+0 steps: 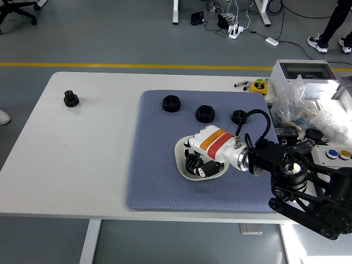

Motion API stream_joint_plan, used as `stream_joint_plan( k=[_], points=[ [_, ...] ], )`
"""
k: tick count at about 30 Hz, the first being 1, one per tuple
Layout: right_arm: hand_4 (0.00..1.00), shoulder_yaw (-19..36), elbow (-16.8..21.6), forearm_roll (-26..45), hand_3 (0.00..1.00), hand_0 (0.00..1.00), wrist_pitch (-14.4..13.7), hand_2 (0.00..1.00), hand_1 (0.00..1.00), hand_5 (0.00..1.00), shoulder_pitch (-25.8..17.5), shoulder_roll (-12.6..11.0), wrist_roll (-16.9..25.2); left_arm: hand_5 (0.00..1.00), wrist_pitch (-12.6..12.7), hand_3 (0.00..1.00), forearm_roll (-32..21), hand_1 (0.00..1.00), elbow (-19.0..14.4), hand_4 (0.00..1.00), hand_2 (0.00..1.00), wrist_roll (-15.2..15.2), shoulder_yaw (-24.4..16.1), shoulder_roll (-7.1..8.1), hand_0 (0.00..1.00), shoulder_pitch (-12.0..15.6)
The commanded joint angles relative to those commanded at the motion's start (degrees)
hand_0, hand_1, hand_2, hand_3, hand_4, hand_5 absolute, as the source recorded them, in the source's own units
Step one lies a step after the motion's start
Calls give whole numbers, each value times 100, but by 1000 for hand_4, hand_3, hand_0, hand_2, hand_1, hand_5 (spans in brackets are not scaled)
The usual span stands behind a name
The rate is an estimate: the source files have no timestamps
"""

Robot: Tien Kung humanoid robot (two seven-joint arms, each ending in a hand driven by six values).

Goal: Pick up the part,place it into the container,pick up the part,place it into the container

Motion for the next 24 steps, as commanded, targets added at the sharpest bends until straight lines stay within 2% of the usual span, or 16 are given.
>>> stream_joint_plan(
  k=[8, 9, 14, 15, 20, 21, 24],
  points=[
    [583, -118, -396, 15, 455, 211, -112, 407, 330, 263, 154, 252, -39, 584, -3, 618, -12, 711, -3, 685, 766, -2, 7, 4, 721, -6],
    [632, -132, -462, 26, 475, 201, -110, 430, 347, 293, 171, 285, -36, 584, -4, 618, -10, 711, -3, 686, 765, -1, 11, 5, 721, -8],
    [632, -200, -695, 194, 475, 201, 3, 430, 347, 293, 200, 366, 9, 584, -5, 618, -1, 711, -4, 686, 765, 2, 2, 13, 721, -9],
    [758, -213, -745, 203, 492, 184, 23, 459, 372, 329, 202, 378, 14, 584, -5, 616, 4, 710, -4, 686, 766, 5, 1, 13, 721, -11],
    [758, -206, -839, 187, 492, 184, 189, 459, 372, 329, 198, 374, 6, 584, 1, 616, -24, 710, -5, 686, 766, -2, 22, 18, 721, -14],
    [802, -203, -837, 180, 511, 176, 212, 489, 393, 333, 199, 369, 5, 583, 1, 617, -23, 711, -5, 685, 768, -2, 20, 17, 721, -14],
    [802, -195, -841, 151, 511, 176, 222, 489, 393, 333, 198, 371, 21, 583, 0, 617, -18, 711, -5, 685, 768, 1, 17, 17, 721, -12]
  ],
)
